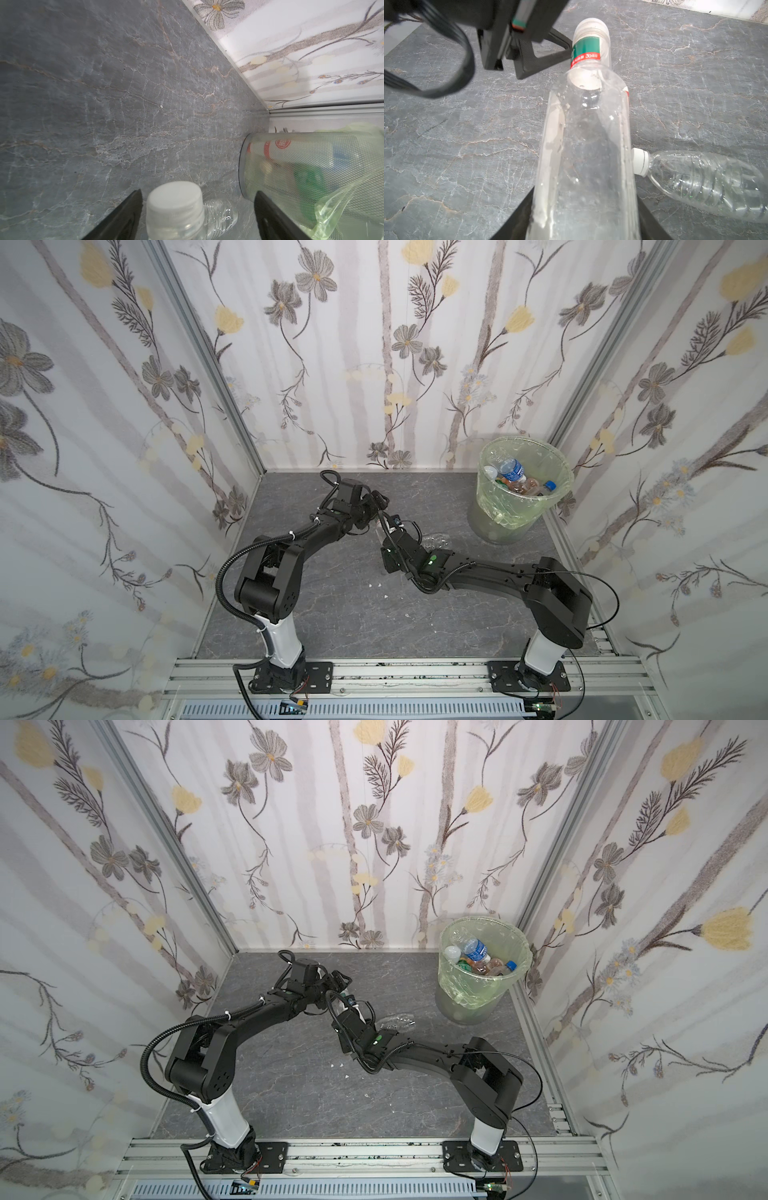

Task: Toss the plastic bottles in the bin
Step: 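Close the right gripper around the green-labelled bottle's body, then lift the green-labelled bottle and carry it over the bin with the right gripper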

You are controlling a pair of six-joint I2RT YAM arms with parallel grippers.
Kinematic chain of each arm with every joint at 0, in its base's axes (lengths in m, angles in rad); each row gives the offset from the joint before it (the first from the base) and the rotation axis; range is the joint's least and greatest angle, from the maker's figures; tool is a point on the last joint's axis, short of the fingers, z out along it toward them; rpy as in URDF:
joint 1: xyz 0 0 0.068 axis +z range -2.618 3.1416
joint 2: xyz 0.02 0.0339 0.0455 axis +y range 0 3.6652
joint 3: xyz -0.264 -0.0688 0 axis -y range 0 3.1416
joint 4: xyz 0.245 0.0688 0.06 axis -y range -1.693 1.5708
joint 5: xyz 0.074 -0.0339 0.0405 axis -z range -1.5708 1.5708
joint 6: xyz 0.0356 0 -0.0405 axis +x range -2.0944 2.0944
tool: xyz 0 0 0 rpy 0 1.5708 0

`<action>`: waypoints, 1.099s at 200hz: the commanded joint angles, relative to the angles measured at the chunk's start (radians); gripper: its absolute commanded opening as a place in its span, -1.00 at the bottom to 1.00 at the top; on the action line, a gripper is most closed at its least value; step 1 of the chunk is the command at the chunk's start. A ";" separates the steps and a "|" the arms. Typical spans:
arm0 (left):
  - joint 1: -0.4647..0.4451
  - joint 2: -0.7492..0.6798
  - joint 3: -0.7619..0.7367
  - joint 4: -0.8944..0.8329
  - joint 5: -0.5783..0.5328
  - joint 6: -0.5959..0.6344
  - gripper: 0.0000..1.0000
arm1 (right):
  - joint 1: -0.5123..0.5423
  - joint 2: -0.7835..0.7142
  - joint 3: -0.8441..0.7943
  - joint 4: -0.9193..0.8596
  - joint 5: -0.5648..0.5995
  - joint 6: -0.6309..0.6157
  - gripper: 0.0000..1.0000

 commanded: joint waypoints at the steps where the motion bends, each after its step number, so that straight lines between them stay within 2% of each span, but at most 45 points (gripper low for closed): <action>1: 0.015 -0.012 0.026 -0.009 0.003 0.023 1.00 | -0.014 -0.021 -0.011 0.032 -0.007 0.009 0.03; 60: 0.078 -0.085 0.027 -0.024 0.027 0.034 1.00 | -0.102 -0.055 0.003 -0.029 -0.066 -0.010 0.03; 93: 0.058 -0.152 0.040 -0.022 0.033 0.049 1.00 | -0.172 -0.128 0.050 -0.118 -0.080 -0.053 0.04; 97: 0.051 -0.158 0.044 -0.021 0.033 0.051 1.00 | -0.210 -0.140 0.059 -0.131 -0.082 -0.059 0.04; 125: 0.008 -0.183 0.080 -0.021 0.045 0.054 1.00 | -0.299 -0.217 0.155 -0.259 -0.089 -0.111 0.05; 160: -0.083 -0.192 0.224 -0.012 0.059 0.106 1.00 | -0.398 -0.296 0.283 -0.395 -0.051 -0.159 0.05; 195: -0.197 -0.131 0.398 0.009 0.143 0.196 1.00 | -0.502 -0.402 0.377 -0.458 -0.031 -0.190 0.05; 220: -0.268 -0.082 0.496 0.013 0.155 0.244 1.00 | -0.593 -0.433 0.464 -0.506 0.003 -0.231 0.05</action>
